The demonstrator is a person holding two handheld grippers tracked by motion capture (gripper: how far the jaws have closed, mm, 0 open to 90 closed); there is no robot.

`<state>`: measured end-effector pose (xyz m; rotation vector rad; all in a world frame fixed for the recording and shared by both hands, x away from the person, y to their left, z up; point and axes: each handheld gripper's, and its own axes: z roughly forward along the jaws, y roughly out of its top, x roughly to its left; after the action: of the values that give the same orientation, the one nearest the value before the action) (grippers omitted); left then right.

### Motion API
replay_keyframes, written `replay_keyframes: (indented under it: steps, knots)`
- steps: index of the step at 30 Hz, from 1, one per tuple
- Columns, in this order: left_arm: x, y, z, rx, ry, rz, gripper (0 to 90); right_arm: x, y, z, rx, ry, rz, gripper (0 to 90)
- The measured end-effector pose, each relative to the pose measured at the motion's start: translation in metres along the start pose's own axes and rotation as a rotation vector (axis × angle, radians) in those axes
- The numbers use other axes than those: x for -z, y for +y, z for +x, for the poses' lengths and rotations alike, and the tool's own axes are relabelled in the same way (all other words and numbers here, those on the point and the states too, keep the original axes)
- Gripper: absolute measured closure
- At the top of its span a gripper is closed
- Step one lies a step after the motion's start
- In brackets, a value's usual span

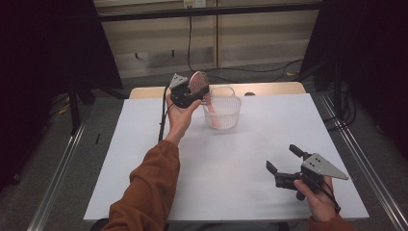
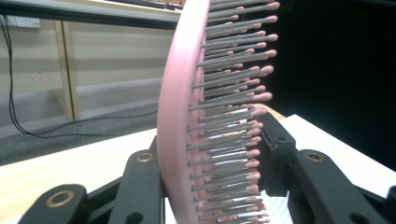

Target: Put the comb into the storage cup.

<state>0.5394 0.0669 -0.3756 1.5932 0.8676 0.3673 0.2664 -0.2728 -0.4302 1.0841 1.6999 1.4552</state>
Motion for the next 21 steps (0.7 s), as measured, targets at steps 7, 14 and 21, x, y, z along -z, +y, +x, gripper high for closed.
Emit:
replay_keyframes:
  steps: [7,14,21]
  knots:
    - [-0.0024,-0.0022,0.0016,0.082,-0.019,-0.036,63.5,-0.0007,-0.0005,0.0006,-0.002,0.006,0.004,0.7]
    - [-0.0051,-0.0016,-0.0045,-0.002,-0.002,-0.014,62.2,-0.0004,-0.0007,0.0004,-0.002,0.006,0.006,0.7]
    - [-0.0026,-0.0025,0.0033,0.047,0.006,-0.003,61.7,-0.0009,-0.001,0.0011,0.003,0.008,0.009,0.7]
